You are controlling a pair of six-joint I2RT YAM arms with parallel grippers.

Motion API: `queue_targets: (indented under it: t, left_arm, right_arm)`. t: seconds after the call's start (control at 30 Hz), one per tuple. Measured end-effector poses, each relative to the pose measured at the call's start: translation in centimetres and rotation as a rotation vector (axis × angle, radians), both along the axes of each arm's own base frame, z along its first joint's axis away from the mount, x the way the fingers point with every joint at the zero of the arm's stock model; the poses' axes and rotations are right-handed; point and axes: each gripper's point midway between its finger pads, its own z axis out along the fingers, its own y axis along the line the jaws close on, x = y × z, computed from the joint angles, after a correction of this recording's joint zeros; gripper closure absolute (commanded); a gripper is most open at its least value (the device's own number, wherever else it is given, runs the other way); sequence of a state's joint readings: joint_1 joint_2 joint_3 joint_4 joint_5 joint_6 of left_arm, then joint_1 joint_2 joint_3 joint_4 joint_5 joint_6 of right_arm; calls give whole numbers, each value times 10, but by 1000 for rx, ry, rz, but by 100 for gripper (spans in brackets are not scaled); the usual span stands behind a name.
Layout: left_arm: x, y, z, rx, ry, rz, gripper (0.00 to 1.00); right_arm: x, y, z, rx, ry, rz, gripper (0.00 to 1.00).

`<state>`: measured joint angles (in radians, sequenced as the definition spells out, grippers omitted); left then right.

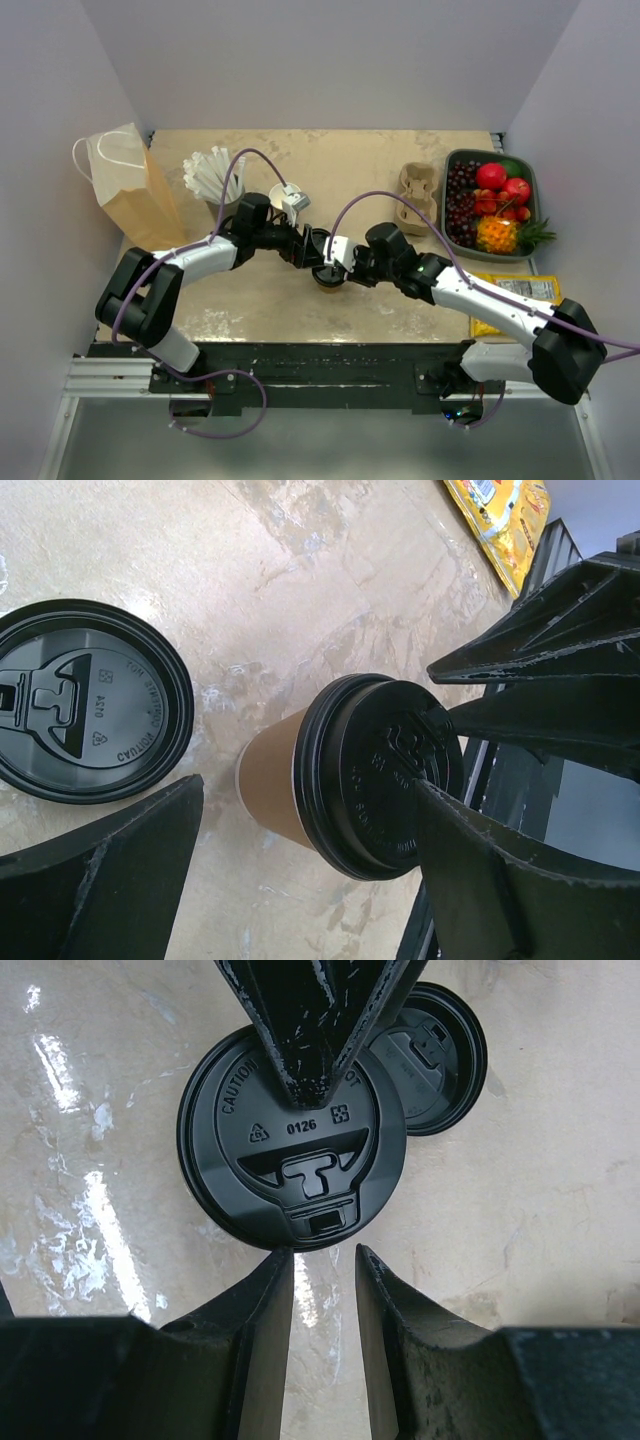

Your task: Pack the takeout coffee

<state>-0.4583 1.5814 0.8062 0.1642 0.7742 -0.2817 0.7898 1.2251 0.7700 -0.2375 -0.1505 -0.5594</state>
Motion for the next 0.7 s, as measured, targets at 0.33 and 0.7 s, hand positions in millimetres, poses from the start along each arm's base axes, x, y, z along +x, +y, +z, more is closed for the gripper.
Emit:
queue_targets:
  t: [0.33,0.7]
  left_arm:
    - [6,4,-5,28,-7,39,12]
    - [0,6,-15,27,41,69,13]
  right_arm:
    - [4,4,1,9,-9,-1,65]
    - [4,1,16,44,36,-31,58]
